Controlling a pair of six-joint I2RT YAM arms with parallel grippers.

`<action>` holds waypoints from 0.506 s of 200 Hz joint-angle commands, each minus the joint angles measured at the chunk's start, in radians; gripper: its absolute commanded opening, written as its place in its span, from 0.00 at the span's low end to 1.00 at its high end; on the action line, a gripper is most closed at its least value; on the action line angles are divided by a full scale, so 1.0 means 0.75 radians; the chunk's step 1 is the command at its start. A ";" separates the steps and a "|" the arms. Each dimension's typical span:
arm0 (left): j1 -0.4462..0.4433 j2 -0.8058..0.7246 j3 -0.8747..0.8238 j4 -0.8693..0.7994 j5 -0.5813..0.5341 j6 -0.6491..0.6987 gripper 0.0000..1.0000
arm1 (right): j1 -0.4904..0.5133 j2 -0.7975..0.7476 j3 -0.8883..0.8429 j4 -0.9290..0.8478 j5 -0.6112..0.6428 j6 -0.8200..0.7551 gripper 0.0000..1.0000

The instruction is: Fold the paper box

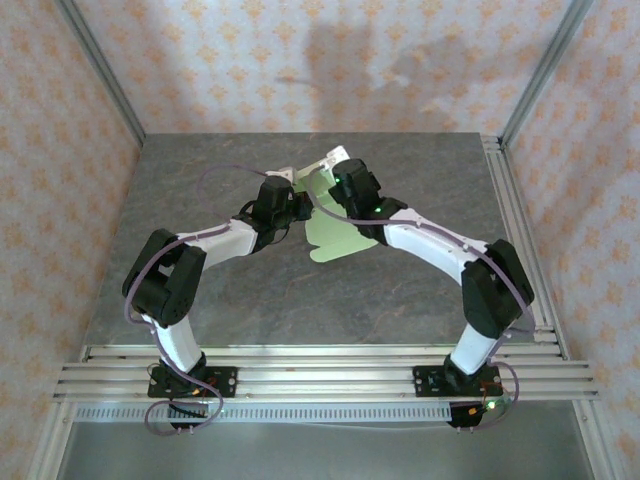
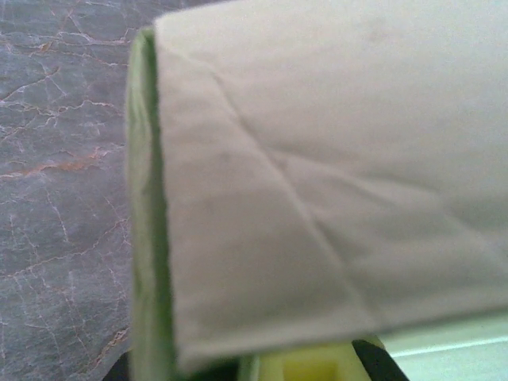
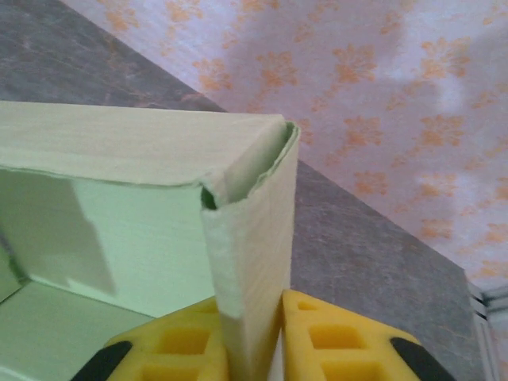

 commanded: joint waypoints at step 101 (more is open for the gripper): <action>-0.011 -0.066 0.019 0.035 0.032 0.025 0.00 | 0.099 0.153 0.018 0.257 0.389 -0.184 0.09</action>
